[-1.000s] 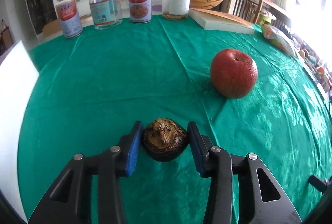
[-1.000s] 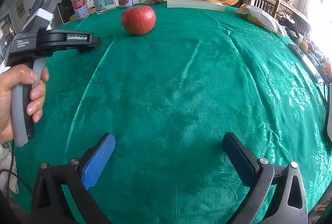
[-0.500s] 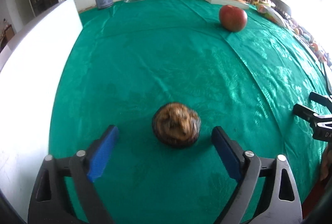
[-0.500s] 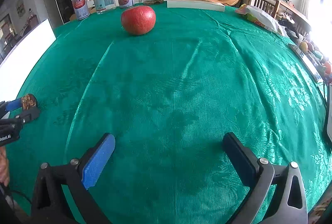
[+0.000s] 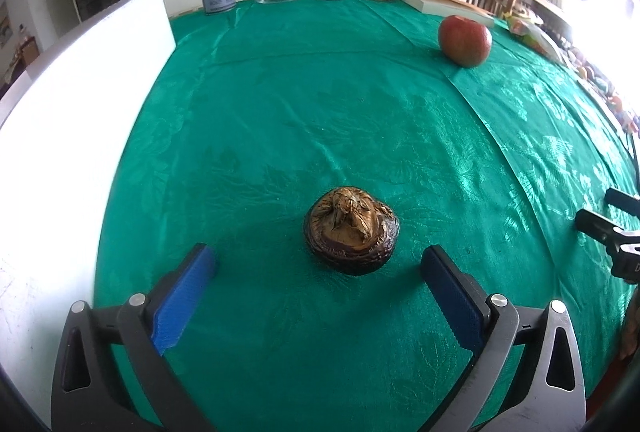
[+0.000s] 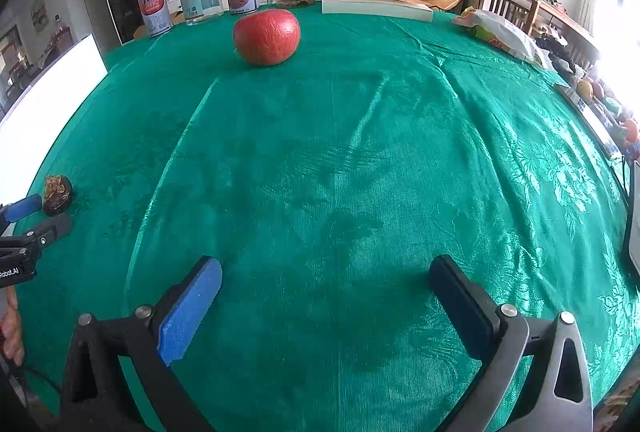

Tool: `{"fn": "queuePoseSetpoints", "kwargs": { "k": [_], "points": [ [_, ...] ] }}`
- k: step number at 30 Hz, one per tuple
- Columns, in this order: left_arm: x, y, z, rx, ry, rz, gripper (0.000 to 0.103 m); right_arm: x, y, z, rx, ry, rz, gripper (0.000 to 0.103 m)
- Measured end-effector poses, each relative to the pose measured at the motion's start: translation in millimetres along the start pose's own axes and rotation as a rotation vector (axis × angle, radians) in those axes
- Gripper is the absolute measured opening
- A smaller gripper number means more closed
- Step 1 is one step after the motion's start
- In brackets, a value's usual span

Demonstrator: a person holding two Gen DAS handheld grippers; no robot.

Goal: Organize fruits
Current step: 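Reach the right gripper to the red apple and position around it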

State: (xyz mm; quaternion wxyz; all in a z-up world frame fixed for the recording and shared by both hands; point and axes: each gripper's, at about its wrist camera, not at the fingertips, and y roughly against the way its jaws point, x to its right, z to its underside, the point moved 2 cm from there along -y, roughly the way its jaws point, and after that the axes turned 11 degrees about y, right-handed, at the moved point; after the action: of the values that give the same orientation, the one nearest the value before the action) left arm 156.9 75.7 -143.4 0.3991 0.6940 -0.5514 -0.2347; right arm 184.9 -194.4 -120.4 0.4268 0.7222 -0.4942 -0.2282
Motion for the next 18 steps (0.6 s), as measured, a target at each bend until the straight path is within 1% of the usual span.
{"fn": "queuePoseSetpoints", "kwargs": {
  "k": [2,4,6,7,10,12,14,16,18],
  "points": [
    [0.1,0.1,0.4,0.002,0.002,-0.002,0.103,2.3,-6.4,-12.4,-0.032,-0.004,-0.021,0.103],
    [0.0,0.1,0.6,0.002,0.002,-0.001,0.103,6.9,-14.8,-35.9,-0.031,-0.051,-0.094,0.103],
    [0.0,0.0,0.6,0.002,0.002,-0.002,0.103,9.9,-20.8,-67.7,0.006,-0.102,-0.141,0.103],
    [0.0,0.0,0.6,0.002,0.002,-0.001,0.103,8.4,-23.2,-85.4,0.034,-0.106,-0.146,0.103],
    [-0.1,0.0,0.6,0.002,0.002,-0.001,0.103,-8.5,-34.4,-137.4,0.107,-0.025,-0.11,0.103],
    [0.0,0.0,0.6,0.002,0.002,-0.002,0.103,-20.7,-48.1,-162.9,0.125,0.026,-0.075,0.103],
    [0.0,0.0,0.6,0.002,0.002,-0.002,0.103,-29.9,-66.5,-181.5,0.11,0.059,-0.056,0.103],
    [-0.1,-0.1,0.6,0.002,0.002,-0.001,0.103,-33.9,-84.6,-194.2,0.071,0.077,-0.032,0.101],
    [0.0,0.0,0.7,0.002,0.002,-0.002,0.103,-31.7,-99.3,-200.8,0.034,0.073,-0.022,0.091]
  ]
}}
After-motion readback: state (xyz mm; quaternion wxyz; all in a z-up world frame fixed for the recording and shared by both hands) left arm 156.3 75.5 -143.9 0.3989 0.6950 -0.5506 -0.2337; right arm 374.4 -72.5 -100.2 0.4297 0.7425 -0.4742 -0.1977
